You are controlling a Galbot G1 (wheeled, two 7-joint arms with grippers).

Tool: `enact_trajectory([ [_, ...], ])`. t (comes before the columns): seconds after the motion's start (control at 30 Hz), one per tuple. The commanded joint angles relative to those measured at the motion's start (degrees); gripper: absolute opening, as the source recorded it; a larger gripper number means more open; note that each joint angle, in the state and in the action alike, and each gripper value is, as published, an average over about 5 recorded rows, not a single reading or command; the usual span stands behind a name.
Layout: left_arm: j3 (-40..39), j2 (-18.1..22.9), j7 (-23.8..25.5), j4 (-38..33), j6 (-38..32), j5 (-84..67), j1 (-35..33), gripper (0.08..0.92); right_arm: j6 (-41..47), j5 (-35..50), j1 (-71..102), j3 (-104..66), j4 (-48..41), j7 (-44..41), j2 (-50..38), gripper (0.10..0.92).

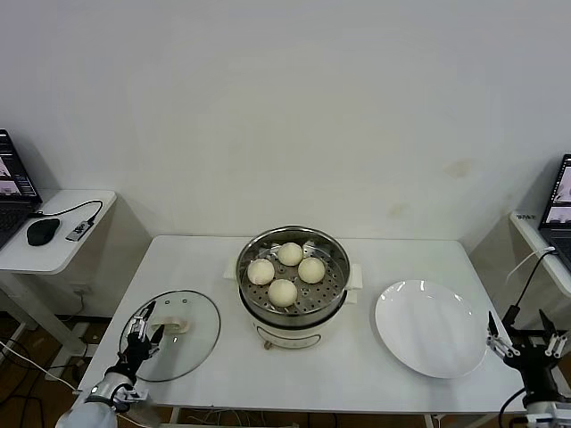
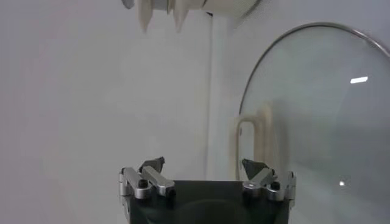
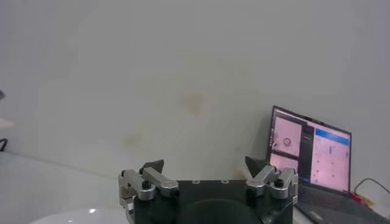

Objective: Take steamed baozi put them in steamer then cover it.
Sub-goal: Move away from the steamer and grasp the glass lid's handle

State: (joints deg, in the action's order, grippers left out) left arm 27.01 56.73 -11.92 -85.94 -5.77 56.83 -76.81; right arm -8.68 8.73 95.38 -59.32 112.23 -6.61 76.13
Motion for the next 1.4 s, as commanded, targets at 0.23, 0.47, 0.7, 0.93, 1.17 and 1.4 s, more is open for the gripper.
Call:
enact_trajectory([
  [0.23,-3.55,0.1,0.14,4.93,0.26,0.29,6.26,0.823,-0.58,-1.56,0.77,0.1,-0.54,-0.27,1.26,0.823],
  [0.47,-3.89,0.13,0.85,5.74,0.65,0.08,6.61,0.74,-0.86,-2.45,0.76,0.9,-0.94,-0.28,1.69,0.823],
  [0.7,-4.11,0.43,0.4,7.42,0.22,-0.16,7.03,0.541,-1.0,-3.36,0.67,1.47,-0.92,-0.33,1.69,0.823],
  [0.93,-4.05,0.71,-0.88,7.67,-0.26,-1.02,6.84,0.342,-1.2,-4.11,0.46,2.23,-0.96,-0.41,2.18,0.823],
  [1.17,-1.19,0.7,-3.46,2.28,-0.17,-1.22,3.74,0.156,-1.41,-4.38,0.26,2.81,-1.09,-0.45,2.07,0.823],
  [1.4,5.21,0.41,-2.82,-9.44,5.37,-0.33,-3.78,0.14,-1.5,-4.55,0.21,3.42,-1.09,-0.48,1.61,0.823],
])
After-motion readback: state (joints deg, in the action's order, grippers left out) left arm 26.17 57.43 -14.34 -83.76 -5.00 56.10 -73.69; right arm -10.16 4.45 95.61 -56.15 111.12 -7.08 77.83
